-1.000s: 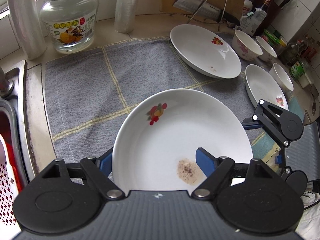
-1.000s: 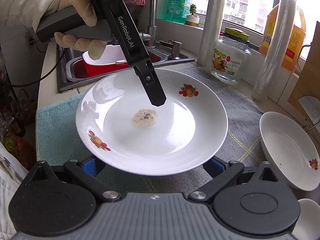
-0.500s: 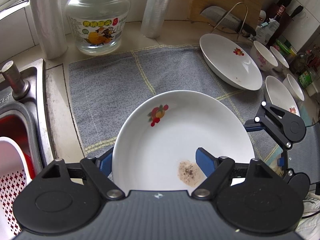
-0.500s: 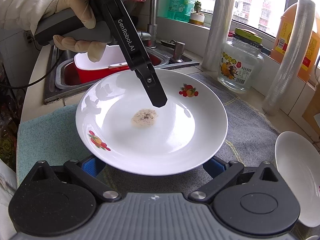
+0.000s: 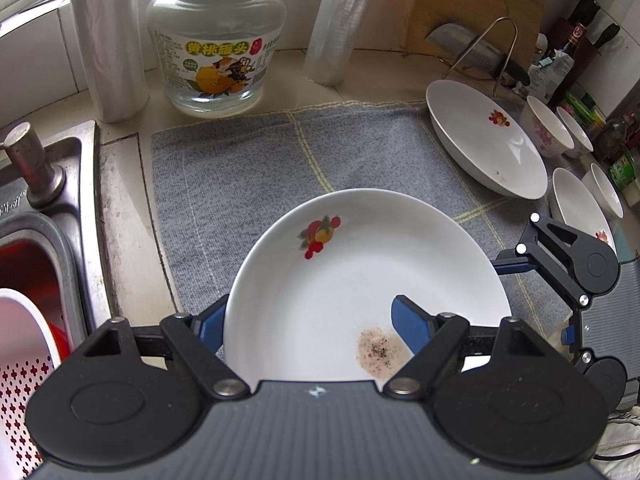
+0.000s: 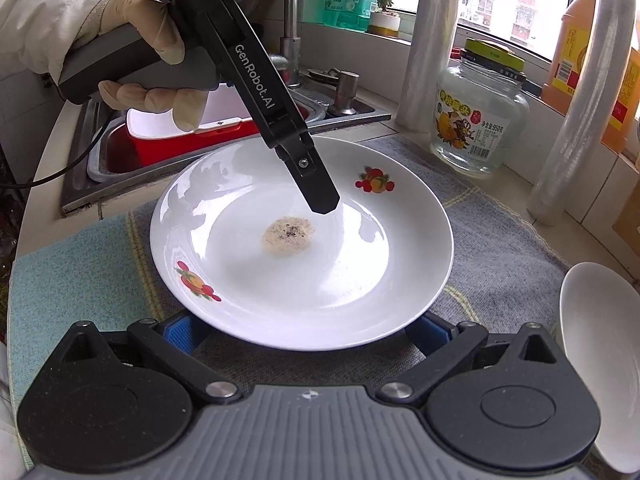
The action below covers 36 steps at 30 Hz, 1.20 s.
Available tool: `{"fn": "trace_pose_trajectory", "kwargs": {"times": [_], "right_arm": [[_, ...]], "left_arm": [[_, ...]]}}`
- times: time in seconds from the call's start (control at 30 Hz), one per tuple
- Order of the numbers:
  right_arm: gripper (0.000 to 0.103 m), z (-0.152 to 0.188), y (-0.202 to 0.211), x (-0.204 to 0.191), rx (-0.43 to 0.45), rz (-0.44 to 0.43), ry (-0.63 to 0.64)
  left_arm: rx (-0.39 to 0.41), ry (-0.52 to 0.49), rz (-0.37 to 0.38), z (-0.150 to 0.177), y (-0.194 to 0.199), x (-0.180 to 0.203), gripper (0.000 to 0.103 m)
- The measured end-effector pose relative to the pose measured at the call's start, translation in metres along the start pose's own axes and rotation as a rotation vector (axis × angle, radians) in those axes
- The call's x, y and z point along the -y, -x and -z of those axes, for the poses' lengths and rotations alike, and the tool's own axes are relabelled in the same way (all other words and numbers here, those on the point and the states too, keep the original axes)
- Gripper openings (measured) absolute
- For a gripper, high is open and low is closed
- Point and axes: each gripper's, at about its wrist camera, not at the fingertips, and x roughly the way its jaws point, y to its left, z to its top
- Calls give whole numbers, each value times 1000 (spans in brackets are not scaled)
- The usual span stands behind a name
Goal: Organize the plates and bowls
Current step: 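Carry the stained plate with the left gripper toward the sink and lower it, then open the left gripper to release the plate and pull back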
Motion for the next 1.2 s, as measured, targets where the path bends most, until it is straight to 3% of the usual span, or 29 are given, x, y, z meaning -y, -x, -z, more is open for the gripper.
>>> {"fn": "trace_pose_trajectory", "kwargs": {"times": [0.2,0.37,0.5,0.67,0.83,0.97,1.2], "right_arm": [[103,0,-1,-1,-4,12,6],[103,1,9,1,0,5,-25],[103,6,27,5,-8,28,-79],[103,17,53,6,-32,148,-175],[103,30,80,7,-46,274,-277],[103,45,108,7,-34,362,-362],[103,83,153,10,-49,521,-482]], "left_arm": [[28,6,-34,3,-3,2,85],[95,-20,-119,14,10,11,87],[193,-63,-202,28,36,28,91],[337,-143,-252,51,63,70,101],[391,-185,-195,60,60,112,101],[381,-199,-104,66,45,142,101],[383,-300,-27,79,27,192,101]]}}
